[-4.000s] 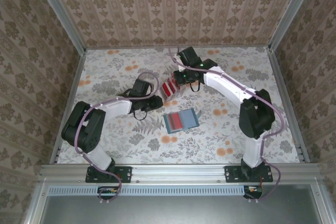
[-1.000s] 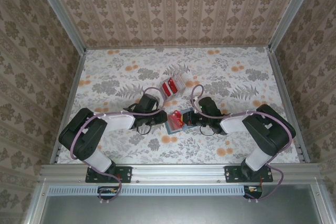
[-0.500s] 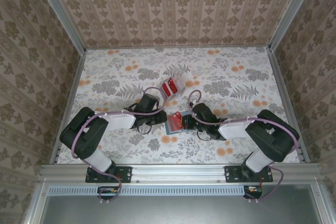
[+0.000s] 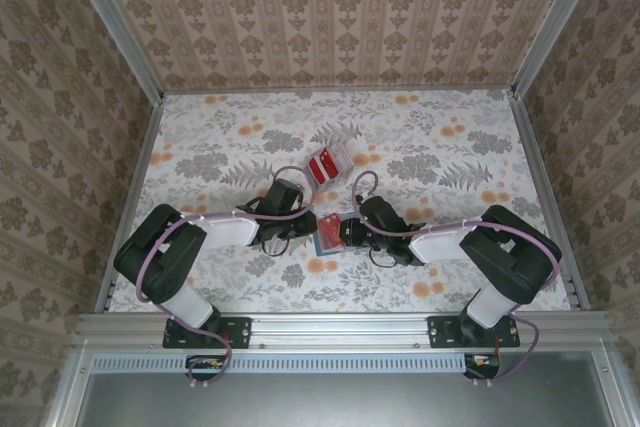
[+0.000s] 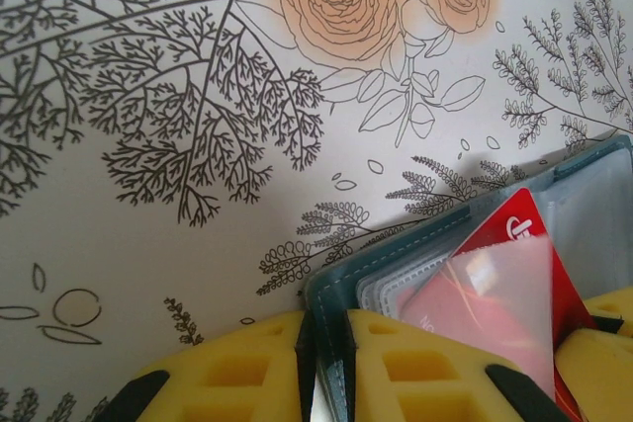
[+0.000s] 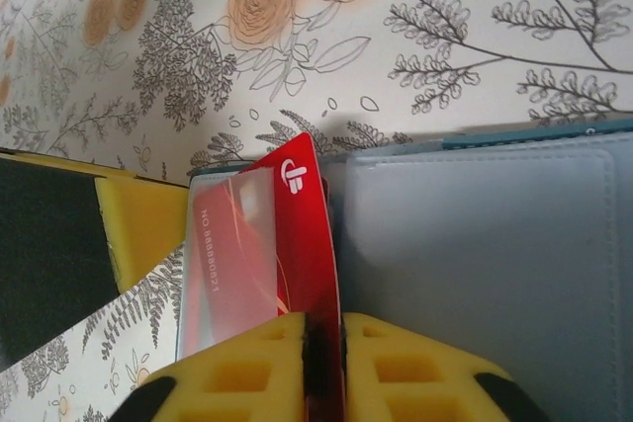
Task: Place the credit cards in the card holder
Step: Insert the credit card into the card slot.
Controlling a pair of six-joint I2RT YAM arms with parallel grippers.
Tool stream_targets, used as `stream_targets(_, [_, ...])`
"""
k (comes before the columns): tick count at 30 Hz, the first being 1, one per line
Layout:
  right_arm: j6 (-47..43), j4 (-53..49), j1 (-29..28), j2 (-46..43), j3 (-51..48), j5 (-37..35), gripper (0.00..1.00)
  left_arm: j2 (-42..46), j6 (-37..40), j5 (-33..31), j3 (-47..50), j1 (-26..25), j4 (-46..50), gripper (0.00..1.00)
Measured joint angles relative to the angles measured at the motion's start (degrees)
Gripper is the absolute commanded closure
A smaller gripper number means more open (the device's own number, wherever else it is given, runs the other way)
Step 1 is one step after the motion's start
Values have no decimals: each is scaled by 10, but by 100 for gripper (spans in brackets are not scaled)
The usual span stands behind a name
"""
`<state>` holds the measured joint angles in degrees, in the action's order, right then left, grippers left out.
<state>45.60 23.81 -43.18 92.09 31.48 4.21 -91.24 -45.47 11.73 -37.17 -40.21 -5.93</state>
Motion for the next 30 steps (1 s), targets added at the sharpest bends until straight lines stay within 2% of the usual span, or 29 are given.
stream_targets(5, [-30, -77, -2, -30, 9, -2, 68, 9, 2, -9, 0, -4, 12, 82])
stream_targets(9, [-54, -139, 5, -46, 24, 0, 66, 28, 7, -19, 0, -7, 43, 82])
stream_targets(13, [-75, -181, 23, -46, 44, 11, 72, 48, 13, -23, 0, -6, 64, 81])
stream_targets(17, [-96, -209, 41, -46, 60, 24, 86, 55, 16, -19, 0, -7, 74, 81])
stream_targets(20, [-106, -222, 48, -45, 65, 34, 92, 55, 15, -16, 0, -14, 75, 81])
stream_targets(30, [-119, -238, 51, -13, 81, 54, 94, 26, -15, -13, 0, -72, 49, 85])
